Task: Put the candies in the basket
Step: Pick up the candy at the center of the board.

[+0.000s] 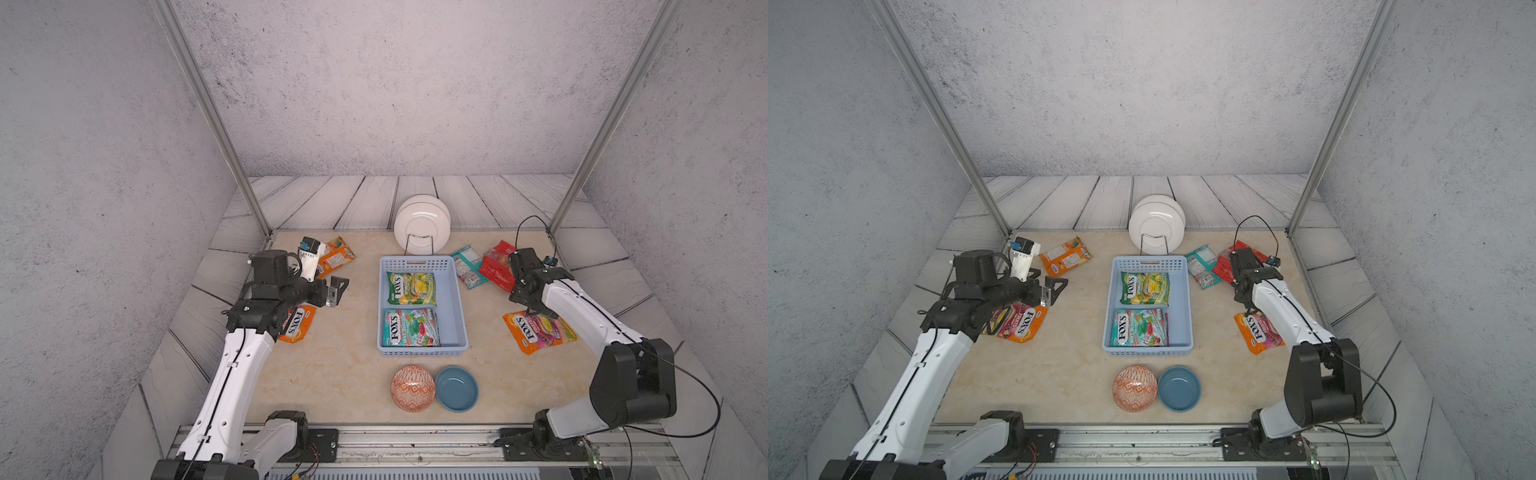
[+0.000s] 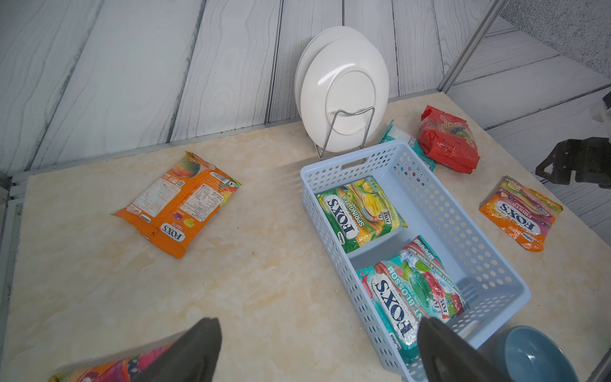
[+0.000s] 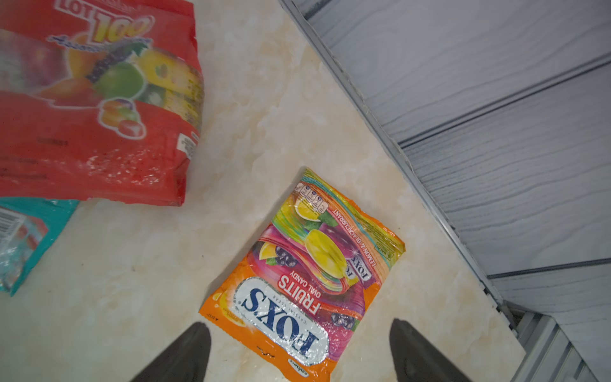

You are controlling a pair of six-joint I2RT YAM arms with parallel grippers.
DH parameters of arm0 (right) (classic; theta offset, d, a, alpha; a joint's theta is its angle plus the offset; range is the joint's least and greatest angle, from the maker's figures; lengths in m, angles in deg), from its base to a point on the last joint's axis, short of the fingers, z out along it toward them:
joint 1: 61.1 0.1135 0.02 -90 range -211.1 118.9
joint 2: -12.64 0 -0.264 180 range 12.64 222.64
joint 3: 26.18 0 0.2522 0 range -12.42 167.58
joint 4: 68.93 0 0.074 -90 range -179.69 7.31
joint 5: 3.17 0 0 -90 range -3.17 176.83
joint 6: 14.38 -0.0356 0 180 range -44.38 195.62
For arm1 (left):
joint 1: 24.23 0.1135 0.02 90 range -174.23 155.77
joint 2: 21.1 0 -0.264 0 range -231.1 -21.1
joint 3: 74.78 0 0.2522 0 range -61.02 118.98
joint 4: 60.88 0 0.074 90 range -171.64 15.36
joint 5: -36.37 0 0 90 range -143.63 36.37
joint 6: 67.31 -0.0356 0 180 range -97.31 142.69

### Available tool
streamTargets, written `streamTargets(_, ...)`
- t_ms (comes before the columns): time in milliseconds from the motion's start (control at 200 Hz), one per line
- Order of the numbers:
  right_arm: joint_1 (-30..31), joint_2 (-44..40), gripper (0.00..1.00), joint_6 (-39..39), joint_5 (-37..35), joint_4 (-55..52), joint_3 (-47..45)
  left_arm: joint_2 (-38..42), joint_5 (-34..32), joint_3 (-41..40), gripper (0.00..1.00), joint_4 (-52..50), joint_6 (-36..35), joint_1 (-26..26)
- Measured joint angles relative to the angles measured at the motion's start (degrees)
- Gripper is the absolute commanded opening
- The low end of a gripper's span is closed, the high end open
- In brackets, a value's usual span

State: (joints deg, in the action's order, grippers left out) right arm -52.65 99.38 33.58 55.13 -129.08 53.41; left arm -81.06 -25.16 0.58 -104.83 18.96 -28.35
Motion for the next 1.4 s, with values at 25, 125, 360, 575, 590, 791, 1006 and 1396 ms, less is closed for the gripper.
streamTargets(25, -0.4, 0.6, 0.87, -0.5, 0.4, -0.1, 0.2, 0.0, 0.2, -0.1, 0.99, 0.1, 0.0, 0.0)
streamTargets(125, -1.6, 3.7, 0.86, -2.7, 2.0, -0.9, 1.5, 0.0, 0.3, -0.1, 0.99, 0.0, 0.0, 0.0)
streamTargets(360, -3.1, 11.8, 0.81, -5.6, 5.2, -1.8, 6.5, 0.0, 0.4, -0.2, 0.99, 0.0, 0.0, 0.0)
streamTargets(575, -4.6, 18.2, 0.75, -6.1, 8.0, -2.3, 10.6, 0.0, 0.4, -1.2, 0.99, 0.4, -0.1, 0.0)
streamTargets(590, -4.7, 18.6, 0.74, -6.2, 8.1, -2.3, 10.8, 0.0, 0.4, -1.3, 0.99, 0.4, -0.1, 0.0)
streamTargets(791, -5.8, 22.7, 0.71, -6.4, 9.7, -2.0, 11.5, -0.1, 0.4, -1.7, 0.99, 0.6, -0.3, 0.0)
streamTargets(1006, -6.9, 25.2, 0.68, -6.6, 11.0, -0.8, 11.7, -0.1, 0.5, -1.8, 0.99, 0.9, -0.3, 0.0)
streamTargets(1396, -7.6, 27.5, 0.65, -5.9, 13.2, -0.1, 12.9, -0.3, 0.8, -1.9, 0.99, 0.9, -0.4, 0.0)
